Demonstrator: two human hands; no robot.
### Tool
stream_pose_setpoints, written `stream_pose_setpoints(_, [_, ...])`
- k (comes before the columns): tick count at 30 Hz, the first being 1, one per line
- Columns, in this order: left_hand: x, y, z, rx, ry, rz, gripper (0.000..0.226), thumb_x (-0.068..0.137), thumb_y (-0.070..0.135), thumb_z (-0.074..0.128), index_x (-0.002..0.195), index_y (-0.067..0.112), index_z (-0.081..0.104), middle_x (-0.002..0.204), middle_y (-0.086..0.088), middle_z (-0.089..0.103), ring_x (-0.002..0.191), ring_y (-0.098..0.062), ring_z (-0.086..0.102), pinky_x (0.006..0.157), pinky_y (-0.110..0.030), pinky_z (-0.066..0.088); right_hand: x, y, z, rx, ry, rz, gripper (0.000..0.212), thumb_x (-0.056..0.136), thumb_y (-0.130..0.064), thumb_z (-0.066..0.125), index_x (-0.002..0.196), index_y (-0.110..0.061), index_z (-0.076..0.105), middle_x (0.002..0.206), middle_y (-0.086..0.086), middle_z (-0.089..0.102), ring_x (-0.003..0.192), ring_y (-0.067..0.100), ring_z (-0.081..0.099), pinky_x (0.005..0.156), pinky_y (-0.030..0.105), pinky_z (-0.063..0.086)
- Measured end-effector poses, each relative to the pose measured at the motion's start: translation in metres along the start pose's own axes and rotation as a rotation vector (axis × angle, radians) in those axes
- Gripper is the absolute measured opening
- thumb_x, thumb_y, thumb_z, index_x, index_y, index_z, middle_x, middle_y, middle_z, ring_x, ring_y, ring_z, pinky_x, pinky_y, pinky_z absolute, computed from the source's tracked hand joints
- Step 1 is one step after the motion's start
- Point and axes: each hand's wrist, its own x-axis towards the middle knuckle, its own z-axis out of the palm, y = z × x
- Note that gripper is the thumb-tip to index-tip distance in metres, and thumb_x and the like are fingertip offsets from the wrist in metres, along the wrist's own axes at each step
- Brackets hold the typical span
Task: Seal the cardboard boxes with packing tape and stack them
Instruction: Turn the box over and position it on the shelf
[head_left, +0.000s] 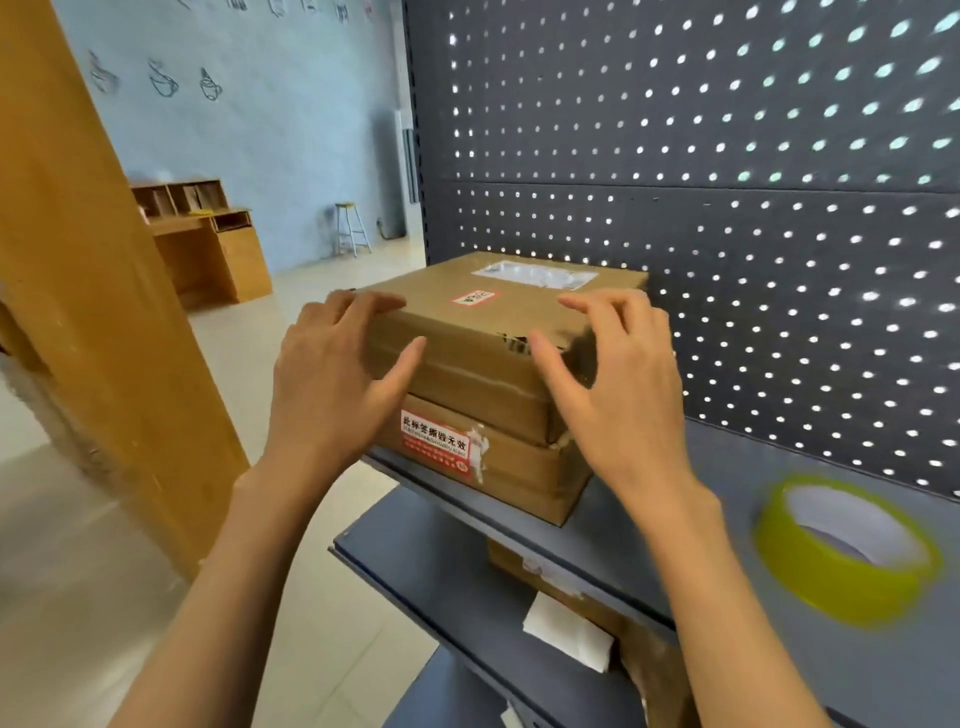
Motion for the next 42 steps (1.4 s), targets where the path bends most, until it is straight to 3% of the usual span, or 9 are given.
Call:
stream_pose_setpoints(3, [0.022, -0.020, 0.015, -0.114, 0.009, -0.068, 0.060, 0.080, 0.054, 0.050, 0.130, 0.021, 0.052, 0.133, -0.012, 0.048, 0.124, -0.028, 0.040, 0.101, -0.036, 0.033, 0.009, 0.003, 0.015, 0.091, 0.016, 0.119, 0.049, 0.088, -0.049, 0.052, 0.127, -0.018, 0.055, 0.123, -0.003, 0.048, 0.113, 0.011, 0.041, 0.095, 0.019, 0.031])
stream_pose_setpoints(7, [0.049, -0.047, 0.036, -0.238, 0.039, -0.110, 0.066, 0.080, 0.058, 0.054, 0.136, 0.025, 0.044, 0.139, -0.012, 0.041, 0.130, -0.027, 0.034, 0.100, -0.030, 0.027, 0.014, 0.003, 0.027, 0.175, 0.109, 0.258, 0.049, 0.088, -0.048, 0.059, 0.131, -0.027, 0.049, 0.128, -0.013, 0.047, 0.120, 0.003, 0.040, 0.096, 0.002, 0.025])
stream_pose_setpoints(14, [0.073, -0.088, 0.068, -0.957, -0.196, -0.469, 0.048, 0.091, 0.039, 0.059, 0.137, 0.031, 0.045, 0.136, 0.000, 0.049, 0.118, -0.015, 0.047, 0.077, -0.016, 0.039, 0.003, -0.016, 0.047, 0.315, 0.340, 0.589, 0.055, 0.085, -0.033, 0.069, 0.135, -0.029, 0.047, 0.127, -0.017, 0.049, 0.122, 0.001, 0.045, 0.099, 0.019, 0.037])
stream_pose_setpoints(19, [0.075, -0.099, 0.073, -1.118, -0.423, -0.544, 0.041, 0.090, 0.046, 0.055, 0.124, 0.024, 0.057, 0.115, 0.005, 0.057, 0.100, -0.012, 0.052, 0.067, -0.023, 0.038, -0.004, -0.031, 0.059, 0.391, 0.426, 0.870, 0.068, 0.083, -0.047, 0.067, 0.143, -0.027, 0.041, 0.139, -0.010, 0.047, 0.127, 0.006, 0.045, 0.108, 0.031, 0.037])
stream_pose_setpoints(22, [0.077, -0.100, 0.072, -1.153, -0.477, -0.535, 0.027, 0.090, 0.046, 0.055, 0.110, 0.027, 0.055, 0.098, 0.014, 0.056, 0.087, -0.002, 0.050, 0.065, -0.023, 0.038, -0.001, -0.036, 0.063, 0.533, 0.368, 1.014, 0.062, 0.077, -0.058, 0.065, 0.130, -0.025, 0.057, 0.121, -0.007, 0.065, 0.112, 0.009, 0.059, 0.100, 0.035, 0.045])
stream_pose_setpoints(25, [0.078, -0.102, 0.072, -1.188, -0.494, -0.532, 0.022, 0.091, 0.043, 0.055, 0.107, 0.027, 0.055, 0.095, 0.015, 0.055, 0.084, 0.000, 0.050, 0.065, -0.023, 0.039, 0.001, -0.044, 0.066, 0.581, 0.357, 1.017, 0.037, 0.088, -0.048, 0.056, 0.110, -0.022, 0.068, 0.099, -0.006, 0.073, 0.095, 0.011, 0.067, 0.084, 0.030, 0.050])
stream_pose_setpoints(29, [0.077, -0.101, 0.070, -1.230, -0.482, -0.504, 0.025, 0.093, 0.040, 0.053, 0.114, 0.026, 0.054, 0.095, 0.016, 0.055, 0.085, 0.000, 0.050, 0.064, -0.022, 0.039, 0.004, -0.050, 0.068, 0.550, 0.420, 0.970, 0.028, 0.092, -0.041, 0.051, 0.098, -0.022, 0.070, 0.095, -0.005, 0.073, 0.096, 0.013, 0.066, 0.091, 0.035, 0.049])
stream_pose_setpoints(36, [0.081, -0.086, 0.058, -1.281, -0.414, -0.414, 0.018, 0.096, 0.038, 0.045, 0.110, 0.030, 0.054, 0.095, 0.017, 0.053, 0.085, 0.002, 0.049, 0.068, -0.021, 0.038, 0.002, -0.053, 0.050, 0.545, 0.506, 0.878, 0.069, 0.059, -0.060, 0.060, 0.115, -0.021, 0.067, 0.117, -0.001, 0.067, 0.113, 0.017, 0.060, 0.104, 0.046, 0.043])
stream_pose_setpoints(42, [0.070, -0.039, 0.053, -1.306, -0.414, -0.369, 0.015, 0.095, 0.037, 0.047, 0.085, 0.032, 0.057, 0.085, 0.015, 0.055, 0.078, 0.002, 0.051, 0.067, -0.023, 0.039, -0.007, -0.034, 0.002, 0.569, 0.536, 0.860, 0.059, 0.060, -0.058, 0.064, 0.106, -0.021, 0.069, 0.109, 0.002, 0.070, 0.106, 0.021, 0.063, 0.099, 0.048, 0.047])
